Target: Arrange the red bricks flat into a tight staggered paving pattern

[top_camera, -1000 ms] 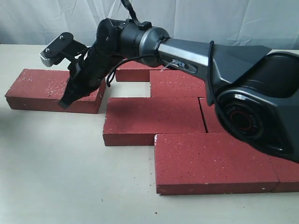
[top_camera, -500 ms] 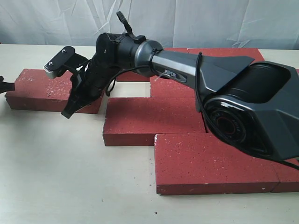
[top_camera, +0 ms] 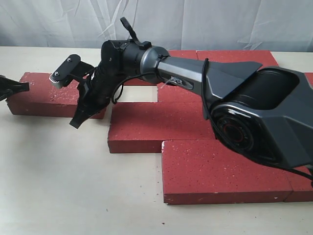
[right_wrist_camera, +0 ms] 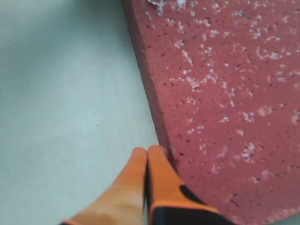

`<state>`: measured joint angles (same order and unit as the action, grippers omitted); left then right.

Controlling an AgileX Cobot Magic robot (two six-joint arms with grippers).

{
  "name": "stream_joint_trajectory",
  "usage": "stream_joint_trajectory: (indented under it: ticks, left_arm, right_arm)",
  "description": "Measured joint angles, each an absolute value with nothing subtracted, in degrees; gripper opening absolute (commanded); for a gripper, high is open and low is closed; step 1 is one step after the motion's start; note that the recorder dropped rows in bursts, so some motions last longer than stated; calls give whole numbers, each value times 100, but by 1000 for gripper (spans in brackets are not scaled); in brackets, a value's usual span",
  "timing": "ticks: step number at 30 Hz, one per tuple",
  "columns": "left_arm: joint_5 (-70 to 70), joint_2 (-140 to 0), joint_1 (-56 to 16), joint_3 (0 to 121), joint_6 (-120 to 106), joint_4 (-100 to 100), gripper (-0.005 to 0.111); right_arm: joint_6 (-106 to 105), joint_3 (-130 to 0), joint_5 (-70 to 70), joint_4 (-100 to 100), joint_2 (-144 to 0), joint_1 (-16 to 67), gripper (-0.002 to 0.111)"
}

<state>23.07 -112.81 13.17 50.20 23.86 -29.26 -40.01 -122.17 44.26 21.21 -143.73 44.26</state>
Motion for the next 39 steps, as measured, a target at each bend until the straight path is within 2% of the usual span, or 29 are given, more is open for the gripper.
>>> stream_joint_trajectory:
  ticks: [15, 24, 33, 39]
  left_arm:
    - [1502, -10646, 1351, 5020, 2547, -3074, 0]
    - [1910, -11133, 1351, 5020, 2557, -2919, 0]
    - [2023, -11155, 1351, 5020, 2679, -2898, 0]
    - [2164, -11155, 1351, 5020, 3466, -3652, 0]
  right_arm:
    - [-3605, -12217, 5162, 1228, -13919, 4415, -1]
    - [-4432, -12237, 5037, 2407, -14063, 4405, -1]
    - [-4520, -12237, 4692, 2287, -14385, 4393, -1]
    - [-4520, -12237, 4665, 2095, -14385, 4370, -1]
